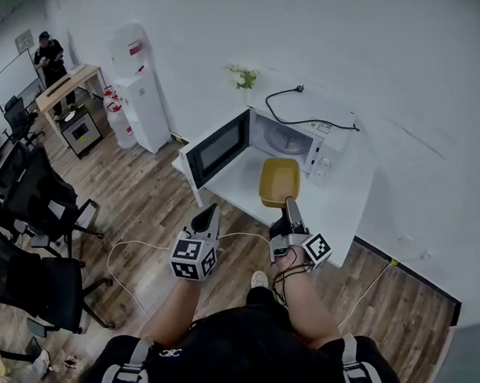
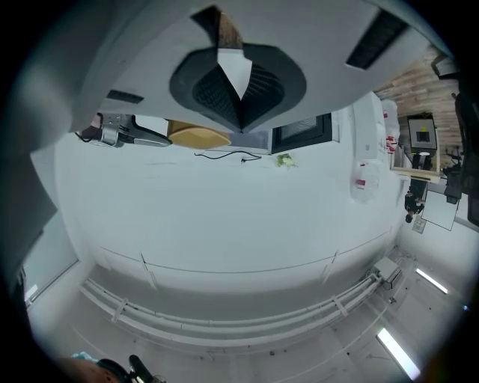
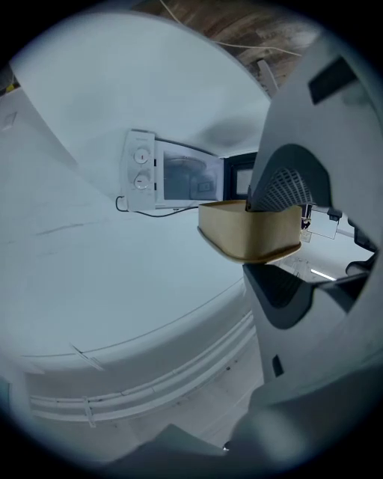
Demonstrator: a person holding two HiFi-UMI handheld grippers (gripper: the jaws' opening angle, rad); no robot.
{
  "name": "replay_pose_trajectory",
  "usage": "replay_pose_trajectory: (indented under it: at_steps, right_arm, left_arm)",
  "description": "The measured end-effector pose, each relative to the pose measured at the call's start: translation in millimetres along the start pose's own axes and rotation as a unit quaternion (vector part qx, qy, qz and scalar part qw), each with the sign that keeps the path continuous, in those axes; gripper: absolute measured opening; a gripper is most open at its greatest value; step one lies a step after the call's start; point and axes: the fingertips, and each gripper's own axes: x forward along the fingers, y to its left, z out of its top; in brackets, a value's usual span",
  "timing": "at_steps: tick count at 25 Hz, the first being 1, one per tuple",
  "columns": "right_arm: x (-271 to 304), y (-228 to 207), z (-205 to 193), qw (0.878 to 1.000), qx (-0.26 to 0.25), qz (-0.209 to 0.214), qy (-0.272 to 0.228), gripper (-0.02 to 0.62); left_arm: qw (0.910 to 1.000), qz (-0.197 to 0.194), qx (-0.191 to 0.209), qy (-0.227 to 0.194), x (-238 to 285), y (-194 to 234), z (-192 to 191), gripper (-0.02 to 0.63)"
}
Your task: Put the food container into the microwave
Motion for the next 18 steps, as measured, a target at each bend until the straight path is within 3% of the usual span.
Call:
replay_pose_trajectory:
  at_steps: [18]
  right_arm:
    - [150,-112,110,0.998,0.045,-0.046,-0.01,0.225]
  left_arm:
    - [0.9994,-0.004,-0.007,0.033,211,33,7,0.002]
